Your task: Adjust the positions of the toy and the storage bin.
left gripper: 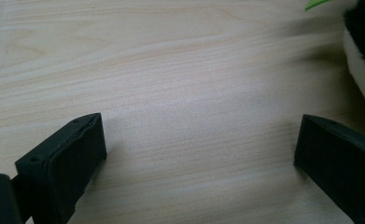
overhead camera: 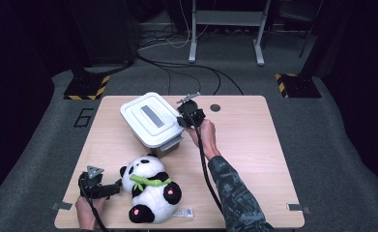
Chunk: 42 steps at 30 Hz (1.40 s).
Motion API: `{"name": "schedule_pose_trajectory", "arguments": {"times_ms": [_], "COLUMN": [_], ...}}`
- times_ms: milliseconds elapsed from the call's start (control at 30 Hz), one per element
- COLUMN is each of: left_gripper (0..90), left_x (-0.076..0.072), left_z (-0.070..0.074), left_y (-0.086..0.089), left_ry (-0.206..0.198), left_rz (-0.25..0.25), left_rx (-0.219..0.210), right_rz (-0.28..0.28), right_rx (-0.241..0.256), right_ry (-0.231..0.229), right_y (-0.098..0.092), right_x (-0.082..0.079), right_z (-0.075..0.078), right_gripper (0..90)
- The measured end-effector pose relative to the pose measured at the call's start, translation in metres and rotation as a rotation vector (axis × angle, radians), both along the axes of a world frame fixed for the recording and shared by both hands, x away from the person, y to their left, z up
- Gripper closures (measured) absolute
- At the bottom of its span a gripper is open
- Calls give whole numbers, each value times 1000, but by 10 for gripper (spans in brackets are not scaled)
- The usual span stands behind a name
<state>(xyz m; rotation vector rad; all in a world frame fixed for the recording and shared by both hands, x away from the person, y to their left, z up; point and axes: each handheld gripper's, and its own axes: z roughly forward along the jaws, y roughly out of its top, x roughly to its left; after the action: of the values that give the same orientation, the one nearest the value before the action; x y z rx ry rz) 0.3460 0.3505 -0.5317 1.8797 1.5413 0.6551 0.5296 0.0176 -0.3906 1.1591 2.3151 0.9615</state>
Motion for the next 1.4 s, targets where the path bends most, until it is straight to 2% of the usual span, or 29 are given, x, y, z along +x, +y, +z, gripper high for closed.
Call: {"name": "schedule_pose_trajectory", "arguments": {"times_ms": [100,467,667,833,1400], "left_gripper": [20,20,20,20,20], "left_x": [0,0,0,0,0], "left_z": [0,0,0,0,0], "left_y": [0,0,0,0,0], "left_ry": [0,0,0,0,0], "left_rz": [0,0,0,0,0], "left_rx": [0,0,0,0,0], "right_rz": [5,-10,5,-2,39], "right_rx": [-8,-7,-18,-5,-3], "right_ry": [-17,-21,-27,-31,-30], "right_y": [-8,-25,-32,-39,-70], "right_x": [1,-1,-3,-7,-18], "right_z": [0,0,0,-1,-1], "right_gripper": [718,718,718,717,720]}}
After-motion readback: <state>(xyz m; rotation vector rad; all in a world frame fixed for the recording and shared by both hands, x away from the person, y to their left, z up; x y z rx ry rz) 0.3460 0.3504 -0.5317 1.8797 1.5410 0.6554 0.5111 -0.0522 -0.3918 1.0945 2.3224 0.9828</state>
